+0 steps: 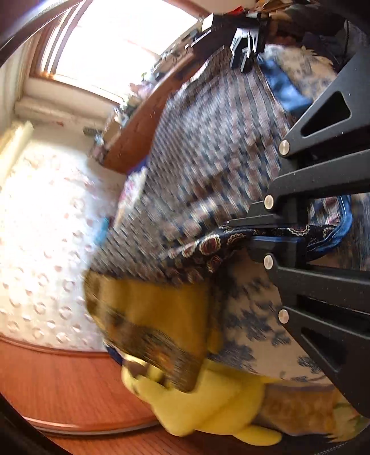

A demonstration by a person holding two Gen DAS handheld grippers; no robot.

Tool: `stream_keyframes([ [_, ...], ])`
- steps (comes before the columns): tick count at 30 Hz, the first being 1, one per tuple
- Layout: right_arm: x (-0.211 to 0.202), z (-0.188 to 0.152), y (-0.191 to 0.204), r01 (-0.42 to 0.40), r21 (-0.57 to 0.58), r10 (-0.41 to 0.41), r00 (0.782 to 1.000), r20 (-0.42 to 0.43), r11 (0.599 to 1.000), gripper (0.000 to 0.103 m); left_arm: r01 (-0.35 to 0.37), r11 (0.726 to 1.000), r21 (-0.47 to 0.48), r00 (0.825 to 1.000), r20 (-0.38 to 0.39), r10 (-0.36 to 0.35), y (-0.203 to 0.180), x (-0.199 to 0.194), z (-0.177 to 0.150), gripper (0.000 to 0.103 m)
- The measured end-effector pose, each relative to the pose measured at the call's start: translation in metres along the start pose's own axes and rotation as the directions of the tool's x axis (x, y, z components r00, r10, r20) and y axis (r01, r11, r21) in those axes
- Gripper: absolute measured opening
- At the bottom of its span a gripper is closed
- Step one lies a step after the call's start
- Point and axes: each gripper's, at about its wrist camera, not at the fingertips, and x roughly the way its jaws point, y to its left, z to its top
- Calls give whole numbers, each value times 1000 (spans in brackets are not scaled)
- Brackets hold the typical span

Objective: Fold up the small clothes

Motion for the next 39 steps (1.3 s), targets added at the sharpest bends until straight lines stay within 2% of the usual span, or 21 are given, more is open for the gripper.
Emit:
stream_keyframes([
  [6,-4,-4,-8,-11,50,10,1000,17,999,71,54,993,101,997,57,-60,-49,-12,35,4],
  [10,-13,-5,-20,-8,100,2,998,59,995,71,138,976,166,987,65,-150,-95,-2,61,4],
  [14,-34,-8,-39,29,145,-48,991,129,989,71,227,939,259,969,34,-243,-155,16,78,4],
  [18,-60,-16,-64,33,184,-64,984,168,982,71,306,886,347,944,8,-329,-222,32,94,4],
  [21,-77,-24,-74,50,189,-86,978,188,981,71,363,857,365,926,-38,-375,-259,45,103,4],
  [24,-89,-34,-77,62,189,-100,974,202,980,71,388,837,385,916,-60,-397,-291,54,101,4],
  [26,-92,-40,-79,67,196,-108,973,205,978,71,385,837,389,918,-67,-392,-301,59,97,4],
  [28,-92,-45,-81,72,205,-114,973,201,976,71,385,836,391,920,-87,-382,-305,66,94,15],
  [30,-89,-44,-83,75,212,-117,974,193,974,71,414,825,385,908,-114,-403,-304,69,90,43],
  [34,-87,-45,-89,78,223,-121,975,186,972,71,358,838,413,932,-103,-347,-297,71,85,52],
  [39,-83,-36,-86,71,218,-114,974,193,973,71,301,863,405,953,-90,-290,-278,71,79,53],
])
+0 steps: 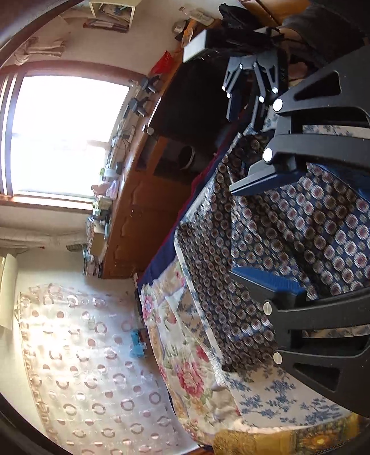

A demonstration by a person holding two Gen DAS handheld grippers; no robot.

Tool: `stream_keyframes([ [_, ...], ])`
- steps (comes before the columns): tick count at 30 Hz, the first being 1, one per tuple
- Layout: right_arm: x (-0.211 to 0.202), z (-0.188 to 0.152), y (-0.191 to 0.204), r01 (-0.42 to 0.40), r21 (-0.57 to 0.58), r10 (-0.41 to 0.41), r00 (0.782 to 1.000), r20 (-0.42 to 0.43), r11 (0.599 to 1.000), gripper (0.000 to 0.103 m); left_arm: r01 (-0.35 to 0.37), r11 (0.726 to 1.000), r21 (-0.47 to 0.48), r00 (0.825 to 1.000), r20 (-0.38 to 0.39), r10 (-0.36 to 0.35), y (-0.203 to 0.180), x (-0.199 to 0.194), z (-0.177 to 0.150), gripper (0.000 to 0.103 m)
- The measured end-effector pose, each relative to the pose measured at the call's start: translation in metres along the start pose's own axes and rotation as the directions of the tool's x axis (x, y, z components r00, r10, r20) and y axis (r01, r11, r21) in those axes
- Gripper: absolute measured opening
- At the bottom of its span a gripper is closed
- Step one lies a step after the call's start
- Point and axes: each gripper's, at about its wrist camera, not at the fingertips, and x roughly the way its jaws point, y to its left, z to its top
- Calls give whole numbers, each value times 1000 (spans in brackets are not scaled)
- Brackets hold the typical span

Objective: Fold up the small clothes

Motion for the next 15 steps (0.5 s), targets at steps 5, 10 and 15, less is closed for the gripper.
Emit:
stream_keyframes([
  [5,10,8,7,-19,-29,19,1000,-1,999,71,-49,998,-37,999,-10,49,21,-18,-29,53],
  [10,29,24,23,-43,-77,42,999,-15,996,71,-107,990,-88,994,-27,105,45,-37,-55,53],
  [15,49,40,47,-87,-119,83,996,-37,989,71,-154,977,-147,988,-36,151,67,-56,-84,53],
])
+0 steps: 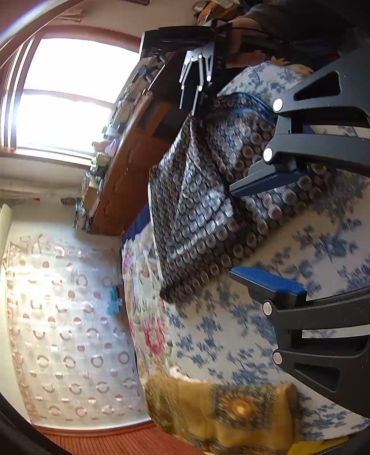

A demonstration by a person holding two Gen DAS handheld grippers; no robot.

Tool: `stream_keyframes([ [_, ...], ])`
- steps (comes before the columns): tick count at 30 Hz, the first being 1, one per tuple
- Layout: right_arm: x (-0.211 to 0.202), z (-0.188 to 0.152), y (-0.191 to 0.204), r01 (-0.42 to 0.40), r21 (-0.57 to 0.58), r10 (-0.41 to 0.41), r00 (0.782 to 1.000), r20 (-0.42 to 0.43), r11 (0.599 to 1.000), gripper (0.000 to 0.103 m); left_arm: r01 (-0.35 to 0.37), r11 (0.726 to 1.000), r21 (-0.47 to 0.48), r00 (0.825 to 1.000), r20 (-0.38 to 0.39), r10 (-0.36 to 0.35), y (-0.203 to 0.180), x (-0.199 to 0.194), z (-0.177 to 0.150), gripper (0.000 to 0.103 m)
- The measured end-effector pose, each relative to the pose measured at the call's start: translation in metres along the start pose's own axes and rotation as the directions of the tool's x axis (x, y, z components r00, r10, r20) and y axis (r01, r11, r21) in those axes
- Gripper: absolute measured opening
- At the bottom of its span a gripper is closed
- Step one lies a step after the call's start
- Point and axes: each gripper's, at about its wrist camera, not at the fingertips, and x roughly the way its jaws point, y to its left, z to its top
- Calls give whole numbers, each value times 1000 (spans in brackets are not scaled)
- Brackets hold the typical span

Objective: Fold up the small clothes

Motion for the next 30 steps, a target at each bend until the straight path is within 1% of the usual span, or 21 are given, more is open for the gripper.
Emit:
stream_keyframes([
  [2,10,7,8,-24,-18,24,1000,-11,1000,71,-24,1000,-11,1000,0,24,9,-3,-6,53],
  [6,32,23,30,-71,-75,68,997,-45,995,71,-49,998,-46,999,-3,49,28,-7,-18,53],
  [9,51,33,49,-115,-128,105,991,-83,985,71,-60,996,-68,998,1,60,39,-10,-23,53],
  [14,85,43,79,-171,-212,138,977,-161,962,71,-74,994,-87,997,11,75,48,-15,-26,53],
  [18,115,46,92,-182,-295,112,964,-239,938,71,-73,993,-90,997,17,75,53,-17,-27,53],
  [21,132,44,95,-191,-318,96,952,-289,929,71,-72,993,-89,997,20,74,53,-19,-28,53],
  [23,137,43,97,-203,-320,106,950,-295,926,71,-68,994,-88,997,21,70,54,-20,-29,53],
  [26,133,39,99,-230,-331,131,946,-295,915,71,-63,994,-89,998,15,65,53,-18,-30,53],
  [27,133,38,103,-227,-347,124,948,-295,910,71,-63,994,-89,998,12,64,53,-17,-30,53],
  [30,138,33,108,-182,-395,65,954,-292,900,71,-57,994,-89,998,9,58,52,-15,-30,53],
])
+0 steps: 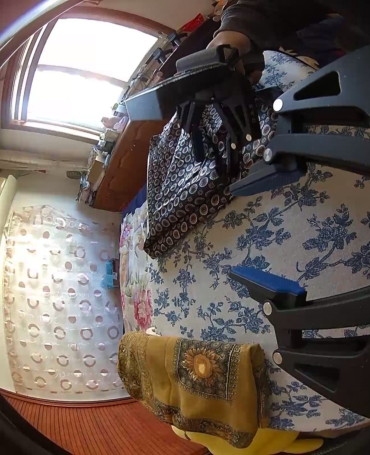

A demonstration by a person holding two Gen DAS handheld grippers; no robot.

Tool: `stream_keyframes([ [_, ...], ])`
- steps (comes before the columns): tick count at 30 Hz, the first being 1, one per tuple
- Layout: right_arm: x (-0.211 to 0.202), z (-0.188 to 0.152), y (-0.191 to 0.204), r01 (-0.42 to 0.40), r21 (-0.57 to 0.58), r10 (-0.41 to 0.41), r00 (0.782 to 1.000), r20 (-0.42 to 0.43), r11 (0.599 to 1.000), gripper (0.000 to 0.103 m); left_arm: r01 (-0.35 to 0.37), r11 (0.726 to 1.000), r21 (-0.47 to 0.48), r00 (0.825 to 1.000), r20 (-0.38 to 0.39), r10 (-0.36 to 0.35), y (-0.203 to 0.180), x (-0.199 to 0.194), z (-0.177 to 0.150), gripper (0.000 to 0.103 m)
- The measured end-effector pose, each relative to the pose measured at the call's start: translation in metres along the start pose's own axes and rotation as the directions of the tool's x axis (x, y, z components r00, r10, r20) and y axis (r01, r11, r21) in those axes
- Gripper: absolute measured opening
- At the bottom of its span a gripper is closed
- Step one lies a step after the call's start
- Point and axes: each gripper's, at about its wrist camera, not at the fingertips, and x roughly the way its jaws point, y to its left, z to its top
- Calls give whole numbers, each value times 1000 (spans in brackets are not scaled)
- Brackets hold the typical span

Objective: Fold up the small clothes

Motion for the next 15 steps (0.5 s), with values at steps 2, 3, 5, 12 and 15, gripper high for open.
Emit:
stream_keyframes([
  [2,4,2,2,11,-11,-11,1000,-12,1000,71,3,1000,3,1000,-3,-3,-1,1,-1,53],
  [3,4,3,1,7,-12,-7,1000,-7,1000,63,2,1000,5,1000,-5,-2,-2,1,-1,53],
  [5,6,7,-3,2,2,-2,1000,-1,1000,38,2,1000,9,1000,-8,-2,-4,1,-2,53],
  [12,-9,8,-46,-6,113,-3,997,79,994,6,14,1000,10,1000,-14,-14,-7,4,-5,53],
  [15,-26,12,-67,48,147,-67,989,130,988,6,16,1000,15,1000,-21,-16,-10,7,-7,53],
])
